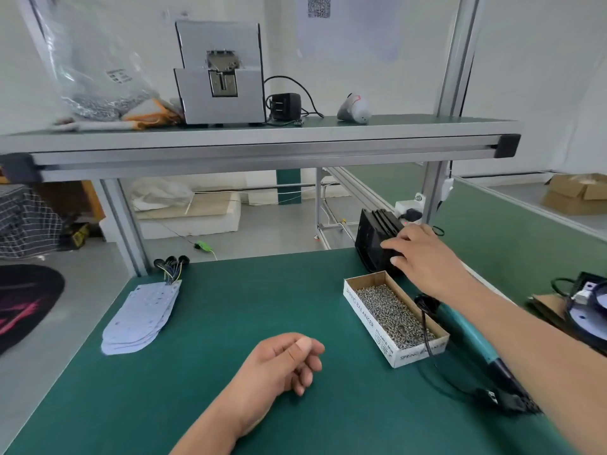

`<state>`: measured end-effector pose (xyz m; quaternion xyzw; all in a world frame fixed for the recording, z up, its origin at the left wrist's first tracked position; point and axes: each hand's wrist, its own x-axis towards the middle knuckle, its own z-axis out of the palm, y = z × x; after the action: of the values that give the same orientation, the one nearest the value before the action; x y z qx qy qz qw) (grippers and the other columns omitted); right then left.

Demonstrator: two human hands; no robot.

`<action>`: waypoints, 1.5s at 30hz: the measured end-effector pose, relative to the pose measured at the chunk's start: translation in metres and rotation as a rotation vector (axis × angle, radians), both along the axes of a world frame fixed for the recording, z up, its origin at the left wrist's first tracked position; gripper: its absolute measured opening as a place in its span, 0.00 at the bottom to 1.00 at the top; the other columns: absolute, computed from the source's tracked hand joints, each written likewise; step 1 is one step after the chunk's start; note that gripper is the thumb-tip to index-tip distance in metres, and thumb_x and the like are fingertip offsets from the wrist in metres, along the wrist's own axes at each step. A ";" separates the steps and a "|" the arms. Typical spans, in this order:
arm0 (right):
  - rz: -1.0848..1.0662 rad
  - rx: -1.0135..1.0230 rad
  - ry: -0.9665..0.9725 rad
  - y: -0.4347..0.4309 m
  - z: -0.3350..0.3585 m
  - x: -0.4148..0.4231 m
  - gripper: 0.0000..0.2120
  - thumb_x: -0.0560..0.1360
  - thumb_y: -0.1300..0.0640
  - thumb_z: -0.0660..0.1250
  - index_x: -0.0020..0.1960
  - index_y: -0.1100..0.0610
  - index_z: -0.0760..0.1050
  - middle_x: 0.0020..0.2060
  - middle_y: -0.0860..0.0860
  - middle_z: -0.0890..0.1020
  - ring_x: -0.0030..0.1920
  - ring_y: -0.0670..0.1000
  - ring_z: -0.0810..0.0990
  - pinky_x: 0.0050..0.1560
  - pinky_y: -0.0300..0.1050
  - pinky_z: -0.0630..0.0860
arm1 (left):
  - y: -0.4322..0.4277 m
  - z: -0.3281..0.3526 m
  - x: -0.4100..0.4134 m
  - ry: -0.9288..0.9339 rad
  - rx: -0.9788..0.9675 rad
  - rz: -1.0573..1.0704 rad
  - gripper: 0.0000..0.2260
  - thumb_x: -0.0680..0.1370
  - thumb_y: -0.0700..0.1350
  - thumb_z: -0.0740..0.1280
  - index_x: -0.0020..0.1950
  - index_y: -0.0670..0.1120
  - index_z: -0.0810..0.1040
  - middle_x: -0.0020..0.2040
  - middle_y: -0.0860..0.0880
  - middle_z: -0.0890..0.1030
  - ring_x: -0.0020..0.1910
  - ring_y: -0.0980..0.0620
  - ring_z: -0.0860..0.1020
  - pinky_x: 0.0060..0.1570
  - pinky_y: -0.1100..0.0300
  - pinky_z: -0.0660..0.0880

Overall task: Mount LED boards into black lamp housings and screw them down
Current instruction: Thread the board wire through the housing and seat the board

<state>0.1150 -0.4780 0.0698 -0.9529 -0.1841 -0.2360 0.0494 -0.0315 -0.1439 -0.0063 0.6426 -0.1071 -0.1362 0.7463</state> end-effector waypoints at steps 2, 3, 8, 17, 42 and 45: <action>0.037 -0.186 0.010 0.014 0.011 0.018 0.19 0.81 0.54 0.70 0.72 0.46 0.77 0.54 0.50 0.74 0.58 0.54 0.69 0.58 0.51 0.73 | 0.000 0.000 0.000 0.001 -0.003 0.006 0.20 0.79 0.59 0.71 0.57 0.43 0.86 0.49 0.42 0.84 0.41 0.49 0.77 0.40 0.58 0.75; 0.037 -0.283 0.023 0.018 0.015 0.025 0.20 0.81 0.53 0.70 0.72 0.45 0.76 0.53 0.50 0.73 0.57 0.54 0.68 0.54 0.50 0.71 | 0.000 0.001 0.000 0.001 -0.001 0.006 0.20 0.79 0.59 0.71 0.57 0.44 0.86 0.49 0.43 0.84 0.41 0.49 0.77 0.40 0.58 0.75; -0.088 -0.607 0.117 0.030 0.029 0.041 0.11 0.81 0.54 0.69 0.62 0.44 0.80 0.52 0.50 0.74 0.60 0.57 0.70 0.49 0.49 0.61 | 0.002 0.002 0.000 0.008 -0.001 0.003 0.20 0.79 0.59 0.71 0.57 0.44 0.86 0.49 0.43 0.84 0.41 0.49 0.78 0.41 0.58 0.75; -0.074 -0.484 0.075 0.023 0.021 0.041 0.05 0.82 0.54 0.68 0.56 0.46 0.80 0.47 0.47 0.72 0.56 0.53 0.70 0.43 0.47 0.63 | 0.001 0.003 -0.001 -0.004 -0.001 -0.002 0.20 0.79 0.60 0.71 0.56 0.43 0.86 0.49 0.43 0.84 0.41 0.48 0.77 0.41 0.57 0.75; 0.331 0.018 0.187 0.132 -0.035 -0.171 0.13 0.80 0.35 0.63 0.53 0.40 0.81 0.40 0.42 0.72 0.49 0.43 0.70 0.45 0.38 0.71 | 0.066 0.013 0.018 -0.132 0.231 0.942 0.11 0.80 0.56 0.66 0.43 0.53 0.79 0.34 0.53 0.75 0.31 0.53 0.68 0.35 0.54 0.67; 0.398 -0.045 0.101 0.136 -0.029 -0.185 0.10 0.72 0.37 0.68 0.38 0.40 0.82 0.30 0.42 0.71 0.36 0.44 0.75 0.28 0.37 0.71 | 0.097 0.016 0.024 -0.093 0.473 1.149 0.08 0.83 0.55 0.62 0.45 0.62 0.77 0.38 0.58 0.80 0.39 0.50 0.78 0.42 0.51 0.75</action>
<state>-0.0700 -0.3416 0.0403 -0.9092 -0.3712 -0.1693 0.0827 -0.0079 -0.0466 0.0101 0.7508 0.2564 0.2954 0.5322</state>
